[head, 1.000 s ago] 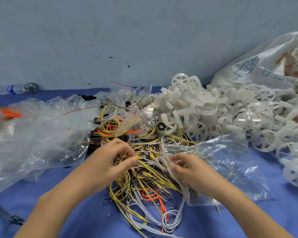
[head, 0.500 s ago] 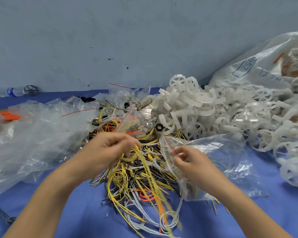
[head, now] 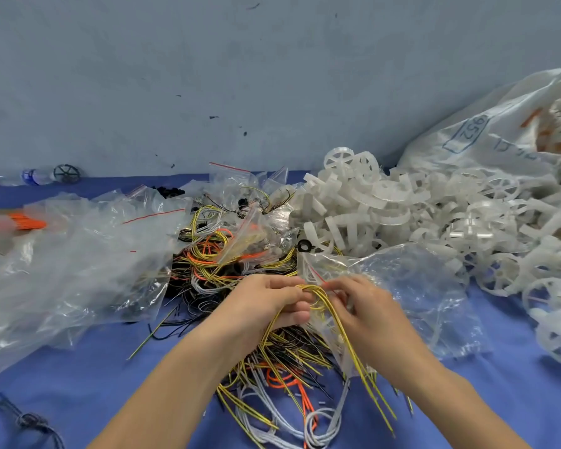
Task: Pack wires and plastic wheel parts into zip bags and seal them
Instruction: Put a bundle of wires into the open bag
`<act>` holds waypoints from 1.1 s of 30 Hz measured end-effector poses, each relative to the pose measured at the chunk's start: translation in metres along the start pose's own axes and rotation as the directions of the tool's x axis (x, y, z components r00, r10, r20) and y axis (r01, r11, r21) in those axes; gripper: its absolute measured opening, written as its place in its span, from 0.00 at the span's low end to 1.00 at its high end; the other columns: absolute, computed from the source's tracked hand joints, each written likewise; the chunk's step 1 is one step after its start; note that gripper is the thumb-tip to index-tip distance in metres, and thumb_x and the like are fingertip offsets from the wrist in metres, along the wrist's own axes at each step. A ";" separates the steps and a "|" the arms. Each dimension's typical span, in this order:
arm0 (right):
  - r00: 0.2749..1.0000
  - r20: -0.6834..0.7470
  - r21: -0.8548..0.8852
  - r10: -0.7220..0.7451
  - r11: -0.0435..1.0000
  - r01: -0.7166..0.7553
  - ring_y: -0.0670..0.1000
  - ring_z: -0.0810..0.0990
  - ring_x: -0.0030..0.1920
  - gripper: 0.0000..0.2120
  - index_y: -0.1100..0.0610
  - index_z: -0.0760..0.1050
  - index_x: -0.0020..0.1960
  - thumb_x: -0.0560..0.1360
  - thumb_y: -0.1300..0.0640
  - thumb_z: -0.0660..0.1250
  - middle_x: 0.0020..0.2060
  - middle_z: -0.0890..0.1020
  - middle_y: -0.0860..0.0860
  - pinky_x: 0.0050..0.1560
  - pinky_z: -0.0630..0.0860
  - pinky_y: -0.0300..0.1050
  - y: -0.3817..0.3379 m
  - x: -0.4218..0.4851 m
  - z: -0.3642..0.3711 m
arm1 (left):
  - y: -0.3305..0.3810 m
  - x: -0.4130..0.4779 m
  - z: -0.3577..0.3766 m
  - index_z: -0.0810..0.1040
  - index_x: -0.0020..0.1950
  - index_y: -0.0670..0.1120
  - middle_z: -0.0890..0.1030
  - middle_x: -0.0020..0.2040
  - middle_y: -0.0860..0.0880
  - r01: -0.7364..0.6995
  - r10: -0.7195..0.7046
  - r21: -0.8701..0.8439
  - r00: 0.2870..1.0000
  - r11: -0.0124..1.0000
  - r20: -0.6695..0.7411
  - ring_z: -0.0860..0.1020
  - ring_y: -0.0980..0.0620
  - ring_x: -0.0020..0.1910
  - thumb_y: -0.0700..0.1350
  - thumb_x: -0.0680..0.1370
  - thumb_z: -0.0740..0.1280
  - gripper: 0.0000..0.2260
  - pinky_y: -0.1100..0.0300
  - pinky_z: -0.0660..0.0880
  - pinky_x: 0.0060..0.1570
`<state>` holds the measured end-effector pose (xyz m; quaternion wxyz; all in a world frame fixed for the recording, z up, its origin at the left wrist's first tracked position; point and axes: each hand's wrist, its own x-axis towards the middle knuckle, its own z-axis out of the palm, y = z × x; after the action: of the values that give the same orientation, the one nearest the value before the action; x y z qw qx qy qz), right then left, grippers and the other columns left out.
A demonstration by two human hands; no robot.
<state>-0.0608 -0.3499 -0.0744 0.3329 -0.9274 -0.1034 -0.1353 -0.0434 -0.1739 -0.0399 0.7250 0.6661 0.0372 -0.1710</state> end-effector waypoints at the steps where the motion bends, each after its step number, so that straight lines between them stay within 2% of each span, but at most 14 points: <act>1: 1.000 0.002 -0.003 -0.005 1.000 0.005 0.44 0.77 0.50 0.10 0.45 0.78 0.59 0.81 0.49 0.60 0.50 0.77 0.41 0.52 0.74 0.46 0.000 0.000 0.001 | -0.001 0.002 0.001 0.78 0.58 0.37 0.85 0.46 0.40 -0.013 0.013 0.003 1.000 1.000 -0.022 0.83 0.52 0.37 0.35 0.78 0.67 0.10 0.63 0.80 0.36; 4: 1.000 0.022 -0.011 -0.017 1.000 0.017 0.46 0.77 0.50 0.11 0.46 0.78 0.60 0.82 0.49 0.60 0.49 0.77 0.43 0.52 0.75 0.48 0.002 0.000 0.001 | -0.008 0.004 0.003 0.78 0.59 0.41 0.85 0.43 0.45 -0.147 0.169 0.277 0.984 0.950 -0.057 0.82 0.54 0.31 0.36 0.79 0.65 0.09 0.62 0.79 0.33; 6: 1.000 0.018 0.009 -0.013 1.000 0.012 0.47 0.77 0.50 0.12 0.47 0.79 0.60 0.82 0.49 0.60 0.49 0.77 0.45 0.52 0.74 0.47 0.004 0.001 0.000 | -0.012 0.003 0.007 0.79 0.56 0.49 0.85 0.38 0.48 -0.238 0.287 0.550 0.958 0.800 -0.004 0.81 0.54 0.28 0.39 0.79 0.64 0.09 0.62 0.78 0.31; 8: 0.999 0.030 0.013 -0.019 1.000 0.019 0.46 0.77 0.49 0.12 0.47 0.78 0.62 0.82 0.49 0.61 0.49 0.77 0.45 0.51 0.74 0.46 0.004 0.002 -0.001 | -0.014 0.003 0.014 0.81 0.49 0.52 0.84 0.35 0.48 -0.281 0.311 0.644 0.948 0.711 0.070 0.81 0.55 0.27 0.40 0.79 0.63 0.09 0.66 0.77 0.30; 10: 0.997 0.058 -0.013 -0.055 0.998 0.056 0.45 0.77 0.47 0.14 0.44 0.76 0.65 0.82 0.50 0.60 0.49 0.76 0.44 0.50 0.74 0.46 0.002 0.001 0.000 | -0.014 0.006 0.018 0.82 0.48 0.45 0.84 0.38 0.45 -0.272 0.250 0.531 0.961 0.803 0.115 0.81 0.55 0.30 0.38 0.80 0.62 0.09 0.65 0.79 0.34; 13: 0.989 0.081 -0.018 -0.125 0.992 0.127 0.41 0.73 0.42 0.17 0.38 0.72 0.69 0.82 0.50 0.59 0.45 0.72 0.40 0.46 0.71 0.39 0.000 -0.003 0.000 | -0.011 0.011 0.014 0.80 0.55 0.35 0.84 0.49 0.39 -0.164 0.124 0.149 0.962 0.975 0.245 0.83 0.52 0.47 0.31 0.79 0.60 0.10 0.62 0.80 0.48; 16: 0.983 0.097 -0.062 -0.159 0.984 0.165 0.42 0.71 0.40 0.17 0.37 0.71 0.70 0.82 0.48 0.58 0.43 0.69 0.39 0.44 0.71 0.41 -0.002 -0.003 0.001 | -0.013 0.014 0.013 0.75 0.59 0.35 0.85 0.48 0.45 -0.019 0.059 -0.167 0.969 0.986 0.241 0.83 0.52 0.48 0.28 0.78 0.58 0.12 0.62 0.79 0.46; 17: 0.983 0.093 -0.074 -0.159 0.983 0.166 0.43 0.72 0.40 0.17 0.38 0.71 0.70 0.82 0.47 0.58 0.42 0.69 0.39 0.45 0.72 0.44 -0.002 -0.003 0.001 | -0.017 0.014 0.017 0.74 0.61 0.39 0.85 0.49 0.46 -0.015 0.045 -0.152 0.979 0.988 0.198 0.83 0.53 0.48 0.28 0.78 0.57 0.15 0.60 0.80 0.46; 19: 0.985 0.086 -0.076 -0.150 0.985 0.156 0.46 0.73 0.42 0.16 0.38 0.73 0.68 0.82 0.48 0.58 0.43 0.70 0.40 0.46 0.73 0.47 -0.003 -0.002 0.003 | -0.028 0.014 0.029 0.72 0.62 0.47 0.82 0.51 0.46 -0.112 0.101 0.163 0.992 0.980 0.075 0.82 0.54 0.44 0.30 0.79 0.56 0.17 0.56 0.81 0.46; 21: 0.991 0.066 -0.068 -0.118 0.990 0.122 0.46 0.75 0.44 0.16 0.39 0.75 0.67 0.82 0.50 0.59 0.46 0.73 0.41 0.47 0.73 0.46 -0.002 -0.003 0.005 | -0.037 0.012 0.038 0.72 0.61 0.49 0.80 0.51 0.48 -0.224 0.244 0.492 0.969 0.841 0.025 0.81 0.59 0.42 0.35 0.80 0.56 0.14 0.56 0.81 0.48; 23: 0.998 0.006 -0.048 -0.062 0.997 0.062 0.44 0.76 0.46 0.15 0.42 0.77 0.64 0.81 0.53 0.60 0.48 0.75 0.41 0.48 0.73 0.42 0.002 0.000 0.003 | -0.040 0.012 0.040 0.70 0.66 0.49 0.77 0.57 0.49 -0.296 0.349 0.669 0.935 0.681 0.059 0.79 0.62 0.48 0.42 0.81 0.57 0.14 0.60 0.77 0.51; 26: 0.994 -0.100 0.020 0.049 0.999 -0.047 0.44 0.76 0.46 0.13 0.46 0.80 0.60 0.80 0.55 0.61 0.45 0.76 0.41 0.48 0.72 0.39 0.008 0.006 -0.003 | -0.042 0.002 0.035 0.60 0.75 0.52 0.65 0.68 0.54 -0.408 0.443 0.766 0.878 0.496 0.181 0.73 0.66 0.57 0.54 0.80 0.59 0.23 0.68 0.66 0.56; 29: 0.988 -0.111 0.069 0.105 0.993 -0.098 0.45 0.78 0.49 0.13 0.47 0.81 0.60 0.80 0.55 0.62 0.46 0.78 0.43 0.52 0.74 0.43 0.008 0.008 -0.007 | -0.050 -0.015 0.030 0.49 0.77 0.55 0.52 0.74 0.62 -0.405 0.407 0.833 0.880 0.377 0.245 0.60 0.60 0.72 0.71 0.73 0.56 0.38 0.63 0.61 0.66; 33: 0.992 -0.090 0.036 0.085 0.996 -0.083 0.41 0.74 0.45 0.12 0.45 0.81 0.60 0.80 0.53 0.62 0.42 0.73 0.40 0.46 0.69 0.36 0.007 0.006 -0.001 | -0.062 -0.030 0.039 0.42 0.78 0.54 0.41 0.79 0.50 -0.347 0.312 0.922 0.907 0.169 0.284 0.40 0.52 0.78 0.75 0.68 0.57 0.46 0.54 0.45 0.75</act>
<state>-0.0534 -0.3555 -0.0758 0.3574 -0.9184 -0.0511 -0.1618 -0.0968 -0.2096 -0.0864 0.1868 0.9552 -0.2296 -0.0067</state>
